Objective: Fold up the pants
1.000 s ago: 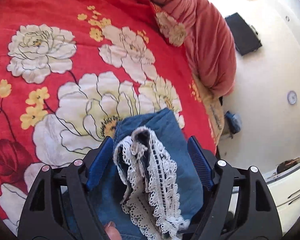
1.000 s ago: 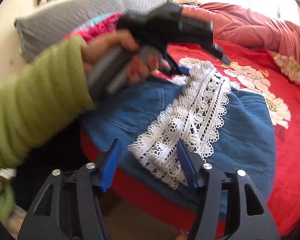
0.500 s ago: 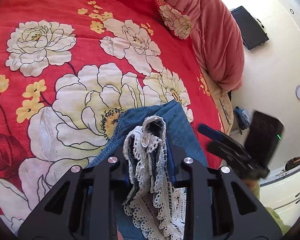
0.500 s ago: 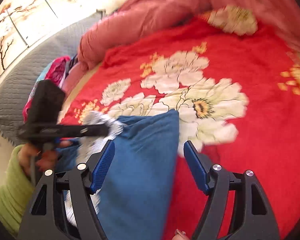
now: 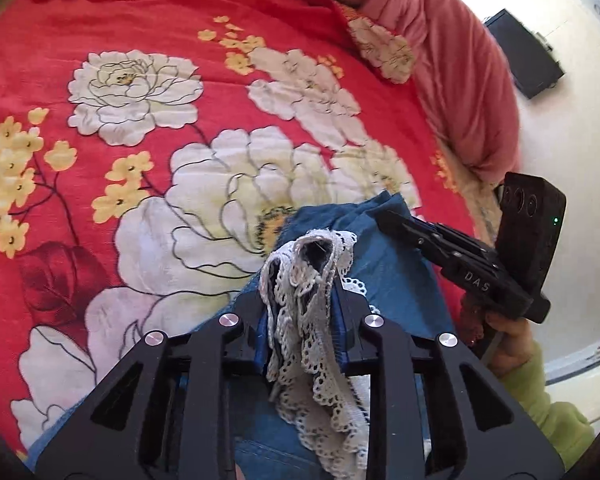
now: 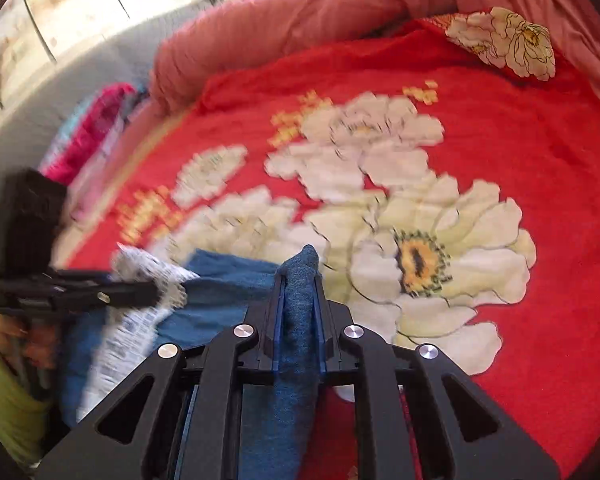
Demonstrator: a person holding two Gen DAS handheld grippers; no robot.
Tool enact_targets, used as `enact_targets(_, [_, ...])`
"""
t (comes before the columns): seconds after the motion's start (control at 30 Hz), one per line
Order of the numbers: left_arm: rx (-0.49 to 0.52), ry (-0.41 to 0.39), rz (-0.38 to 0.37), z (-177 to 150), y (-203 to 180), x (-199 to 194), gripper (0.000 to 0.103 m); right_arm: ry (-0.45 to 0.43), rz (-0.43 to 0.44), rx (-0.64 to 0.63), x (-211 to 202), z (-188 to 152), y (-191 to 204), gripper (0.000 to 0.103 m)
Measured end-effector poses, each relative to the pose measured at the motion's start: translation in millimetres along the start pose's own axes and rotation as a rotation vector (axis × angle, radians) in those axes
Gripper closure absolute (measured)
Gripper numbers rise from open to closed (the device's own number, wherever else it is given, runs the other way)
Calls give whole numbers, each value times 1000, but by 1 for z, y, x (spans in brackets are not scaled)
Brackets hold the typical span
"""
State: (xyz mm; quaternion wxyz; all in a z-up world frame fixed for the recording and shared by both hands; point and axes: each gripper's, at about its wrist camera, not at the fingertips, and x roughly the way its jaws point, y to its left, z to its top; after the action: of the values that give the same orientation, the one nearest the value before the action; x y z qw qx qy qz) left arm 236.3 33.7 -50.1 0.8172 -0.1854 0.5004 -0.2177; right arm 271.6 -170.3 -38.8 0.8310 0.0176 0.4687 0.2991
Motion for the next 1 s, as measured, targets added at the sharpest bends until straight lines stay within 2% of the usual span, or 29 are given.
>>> enact_targets(0.1, [30, -3, 47, 1, -4, 2, 79, 6, -15, 0, 3, -4, -3, 84])
enact_targets(0.17, [49, -11, 78, 3, -7, -1, 72, -15, -39, 0, -4, -4, -5, 67])
enact_targets(0.3, [128, -110, 216, -1, -23, -27, 67, -86, -21, 44, -31, -11, -12, 55])
enact_targets(0.4, [128, -179, 280, -12, -26, -47, 63, -154, -18, 75, -57, -21, -16, 50])
enact_targets(0.43, [120, -191, 289, -15, -27, -51, 62, -161, -17, 77, -59, -20, -15, 44])
enact_targets(0.53, [73, -239, 271, -31, -27, -67, 61, -191, -29, 60, -72, -25, -7, 43])
enact_targets(0.63, [41, -288, 257, -50, -32, -81, 53, -222, -21, 47, -84, -29, 2, 33])
enact_targets(0.7, [34, -309, 262, -62, -38, -86, 53, -236, -17, 40, -92, -33, 8, 33])
enact_targets(0.73, [29, -314, 261, -66, -40, -88, 53, -242, -20, 38, -95, -36, 10, 33])
enact_targets(0.83, [16, -306, 234, -79, -44, -90, 52, -247, -19, 48, -104, -47, 13, 22])
enact_targets(1.0, [13, -296, 218, -100, -53, -92, 50, -244, -24, 62, -119, -66, 14, 22])
